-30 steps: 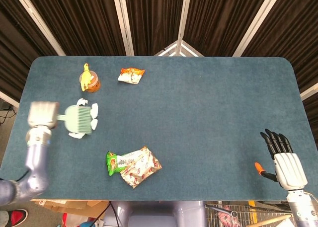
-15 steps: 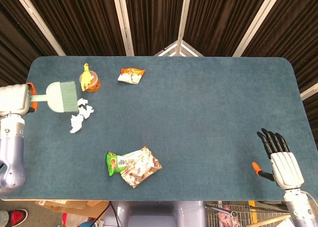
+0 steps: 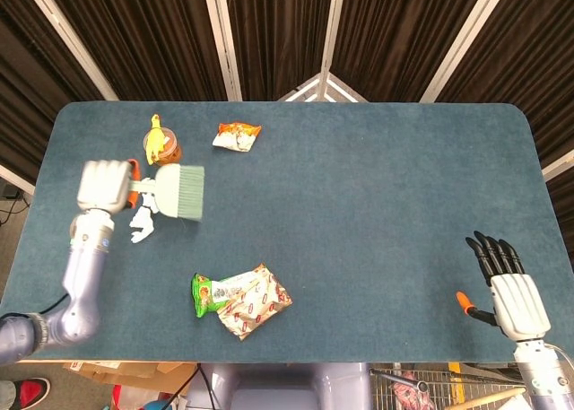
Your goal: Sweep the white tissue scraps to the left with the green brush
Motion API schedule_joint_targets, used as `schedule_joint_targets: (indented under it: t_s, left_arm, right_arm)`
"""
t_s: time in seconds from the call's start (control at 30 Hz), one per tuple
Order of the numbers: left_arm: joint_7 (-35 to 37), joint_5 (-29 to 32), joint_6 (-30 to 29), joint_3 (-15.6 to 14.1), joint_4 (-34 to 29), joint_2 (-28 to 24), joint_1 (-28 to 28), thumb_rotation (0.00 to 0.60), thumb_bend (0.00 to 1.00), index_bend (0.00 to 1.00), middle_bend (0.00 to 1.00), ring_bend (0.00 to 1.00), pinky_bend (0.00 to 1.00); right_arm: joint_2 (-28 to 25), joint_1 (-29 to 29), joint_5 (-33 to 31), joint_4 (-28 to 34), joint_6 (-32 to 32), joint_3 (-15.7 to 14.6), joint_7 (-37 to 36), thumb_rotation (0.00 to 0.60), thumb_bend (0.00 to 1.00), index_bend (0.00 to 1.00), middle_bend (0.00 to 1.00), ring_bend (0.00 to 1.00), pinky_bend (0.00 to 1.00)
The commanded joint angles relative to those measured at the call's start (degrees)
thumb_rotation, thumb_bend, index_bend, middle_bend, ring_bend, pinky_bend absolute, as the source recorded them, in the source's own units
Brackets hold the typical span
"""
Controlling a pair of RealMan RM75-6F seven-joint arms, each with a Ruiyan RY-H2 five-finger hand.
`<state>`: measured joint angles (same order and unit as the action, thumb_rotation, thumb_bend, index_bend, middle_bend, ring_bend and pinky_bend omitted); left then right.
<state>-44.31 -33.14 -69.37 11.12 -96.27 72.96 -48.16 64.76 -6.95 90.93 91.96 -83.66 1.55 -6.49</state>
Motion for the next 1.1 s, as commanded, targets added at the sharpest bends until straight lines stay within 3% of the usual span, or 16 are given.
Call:
schedule_joint_targets:
  t_s: [0.03, 0.27, 0.47, 0.57, 0.8, 0.93, 1.1]
  left_arm:
    - [-2.73, 0.10, -0.90, -2.19, 1.84, 3.16, -0.49, 0.600, 0.77, 0.83, 1.00, 1.00, 1.00]
    - [-3.10, -0.92, -0.83, -5.72, 6.49, 5.17, 1.90, 0.600, 0.77, 0.83, 1.00, 1.00, 1.00]
    - [0.02, -2.05, 0.17, -6.98, 7.36, 1.81, 5.01, 0.600, 0.77, 0.83, 1.00, 1.00, 1.00]
    - [4.36, -4.57, 0.23, -6.66, 5.94, -1.96, 7.15, 0.600, 0.77, 0.83, 1.00, 1.00, 1.00]
    - [12.43, -9.16, -0.32, -3.78, 3.27, -3.77, 9.27, 0.600, 0.77, 0.83, 1.00, 1.00, 1.00]
    - [15.44, -12.63, -1.34, -2.75, -1.42, -3.24, 10.07, 0.600, 0.77, 0.82, 1.00, 1.00, 1.00]
    - [12.77, -13.46, -3.35, -3.24, -4.38, 0.58, 10.15, 0.600, 0.77, 0.80, 1.00, 1.00, 1.00]
  right_arm:
    - [-0.11, 0.11, 0.15, -0.03, -0.20, -0.08, -0.13, 0.600, 0.30, 0.00, 0.00, 0.00, 0.00]
    - [-0.22, 0.36, 0.28, 0.00, -0.50, -0.25, 0.04, 0.600, 0.30, 0.00, 0.00, 0.00, 0.00]
    - [-0.18, 0.47, 0.27, 0.10, -0.63, -0.29, 0.49, 0.600, 0.30, 0.00, 0.00, 0.00, 0.00]
    - [-0.03, 0.42, 0.35, 0.25, -0.63, -0.26, 1.06, 0.600, 0.30, 0.00, 0.00, 0.00, 0.00]
    - [0.17, 0.50, 0.39, 0.36, -0.90, -0.17, 1.58, 0.600, 0.30, 0.00, 0.00, 0.00, 0.00]
    - [0.16, 0.46, 0.32, 0.37, -0.69, -0.21, 1.57, 0.600, 0.30, 0.00, 0.00, 0.00, 0.00]
    - [0.10, 0.48, 0.31, 0.32, -0.76, -0.18, 1.49, 0.600, 0.30, 0.00, 0.00, 0.00, 0.00]
